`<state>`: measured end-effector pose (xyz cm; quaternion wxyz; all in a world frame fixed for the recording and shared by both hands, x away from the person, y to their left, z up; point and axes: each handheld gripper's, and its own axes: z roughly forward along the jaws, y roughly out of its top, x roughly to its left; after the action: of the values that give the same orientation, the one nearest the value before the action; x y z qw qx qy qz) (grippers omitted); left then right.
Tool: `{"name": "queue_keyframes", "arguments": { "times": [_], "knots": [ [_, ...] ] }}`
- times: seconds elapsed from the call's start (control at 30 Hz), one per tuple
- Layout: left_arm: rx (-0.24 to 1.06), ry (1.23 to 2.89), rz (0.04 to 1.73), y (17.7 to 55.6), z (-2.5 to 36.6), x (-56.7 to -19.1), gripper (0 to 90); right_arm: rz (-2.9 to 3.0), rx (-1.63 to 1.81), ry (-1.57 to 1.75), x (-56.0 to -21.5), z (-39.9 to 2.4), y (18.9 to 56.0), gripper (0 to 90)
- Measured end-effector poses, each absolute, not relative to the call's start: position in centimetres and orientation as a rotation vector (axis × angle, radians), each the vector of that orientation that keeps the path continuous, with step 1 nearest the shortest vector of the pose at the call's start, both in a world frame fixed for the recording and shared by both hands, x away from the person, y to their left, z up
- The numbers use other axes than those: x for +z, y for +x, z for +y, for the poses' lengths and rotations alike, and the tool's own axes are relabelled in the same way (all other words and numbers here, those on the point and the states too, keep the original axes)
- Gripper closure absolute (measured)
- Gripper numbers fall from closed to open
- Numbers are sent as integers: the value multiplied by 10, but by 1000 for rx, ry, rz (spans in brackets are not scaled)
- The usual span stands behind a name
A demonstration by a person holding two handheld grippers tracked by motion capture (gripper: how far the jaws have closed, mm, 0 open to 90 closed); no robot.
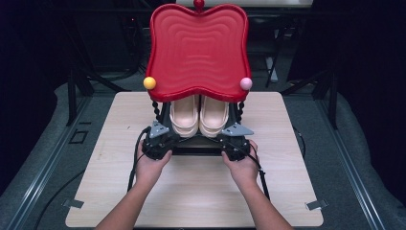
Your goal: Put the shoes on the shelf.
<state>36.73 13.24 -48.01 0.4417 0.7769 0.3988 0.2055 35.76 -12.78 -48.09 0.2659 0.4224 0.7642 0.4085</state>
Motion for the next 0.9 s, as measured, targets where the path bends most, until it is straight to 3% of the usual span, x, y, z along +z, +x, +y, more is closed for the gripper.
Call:
{"name": "queue_keyframes", "arguments": {
  "times": [0.6, 0.9],
  "knots": [
    [527, 1917, 995, 361, 142, -481, 869, 2066, 1095, 1118, -479, -131, 351, 871],
    [522, 1902, 985, 350, 152, -477, 808, 2079, 1081, 1112, -481, -141, 343, 852]
  ]
}}
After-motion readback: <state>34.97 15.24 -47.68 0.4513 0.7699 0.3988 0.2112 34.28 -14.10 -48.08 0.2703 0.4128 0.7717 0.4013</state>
